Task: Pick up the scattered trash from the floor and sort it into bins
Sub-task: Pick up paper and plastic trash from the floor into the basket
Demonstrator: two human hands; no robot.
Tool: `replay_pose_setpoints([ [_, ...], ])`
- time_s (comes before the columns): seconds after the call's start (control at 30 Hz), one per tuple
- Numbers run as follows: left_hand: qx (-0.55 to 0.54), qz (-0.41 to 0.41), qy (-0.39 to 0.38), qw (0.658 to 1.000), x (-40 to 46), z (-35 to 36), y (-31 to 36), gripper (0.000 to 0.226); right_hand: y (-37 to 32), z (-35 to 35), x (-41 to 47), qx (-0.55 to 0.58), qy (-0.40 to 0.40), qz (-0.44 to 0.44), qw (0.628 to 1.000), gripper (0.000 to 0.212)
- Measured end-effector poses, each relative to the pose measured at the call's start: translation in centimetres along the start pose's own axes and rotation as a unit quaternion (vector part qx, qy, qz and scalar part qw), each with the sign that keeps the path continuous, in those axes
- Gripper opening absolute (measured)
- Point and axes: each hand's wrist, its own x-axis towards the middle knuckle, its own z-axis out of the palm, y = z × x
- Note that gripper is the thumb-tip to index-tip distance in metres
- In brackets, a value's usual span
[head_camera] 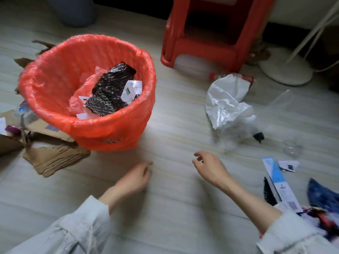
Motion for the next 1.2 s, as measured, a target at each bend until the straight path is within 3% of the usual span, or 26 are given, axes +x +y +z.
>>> replay_pose_setpoints([
  [0.1, 0.167, 0.068, -0.054, 0.982, 2.8, 2.3, 2.2, 0.058, 3.2, -2.2, 0.6, -0.040, 0.119, 0.009, 0.992, 0.046],
  [0.2, 0.287, 0.034, -0.147, 0.946, 4.4, 3.6, 3.9, 0.081, 5.5, -4.5, 2.0, -0.100, 0.259, -0.015, 0.961, 0.057],
  [0.27, 0.311, 0.022, -0.164, 0.936, 4.8, 3.7, 4.5, 0.089, 6.2, -5.9, 3.6, -0.128, 0.292, -0.024, 0.947, 0.065],
  [0.43, 0.308, -0.004, -0.158, 0.938, 5.2, 4.1, 4.5, 0.095, 4.1, -6.6, 9.5, -0.210, 0.207, -0.095, 0.951, 0.076],
  [0.57, 0.301, -0.007, -0.160, 0.940, 5.6, 4.3, 4.7, 0.098, 3.6, -3.3, 12.8, -0.217, 0.124, -0.007, 0.968, 0.075],
  [0.7, 0.305, -0.007, -0.163, 0.938, 5.5, 4.1, 4.9, 0.099, 6.6, -3.2, 12.2, -0.236, 0.149, 0.033, 0.960, 0.048],
  [0.83, 0.310, -0.002, -0.165, 0.936, 5.5, 3.9, 4.8, 0.100, 8.9, -3.6, 10.2, -0.218, 0.150, 0.020, 0.964, 0.043],
  [1.03, 0.316, 0.004, -0.169, 0.934, 5.4, 3.8, 4.9, 0.099, 8.4, -2.6, 8.2, -0.060, 0.202, 0.010, 0.978, 0.038],
  [1.2, 0.305, 0.009, -0.168, 0.937, 5.5, 3.6, 4.8, 0.099, 5.8, -1.4, 3.6, 0.123, 0.188, -0.005, 0.974, 0.057],
])
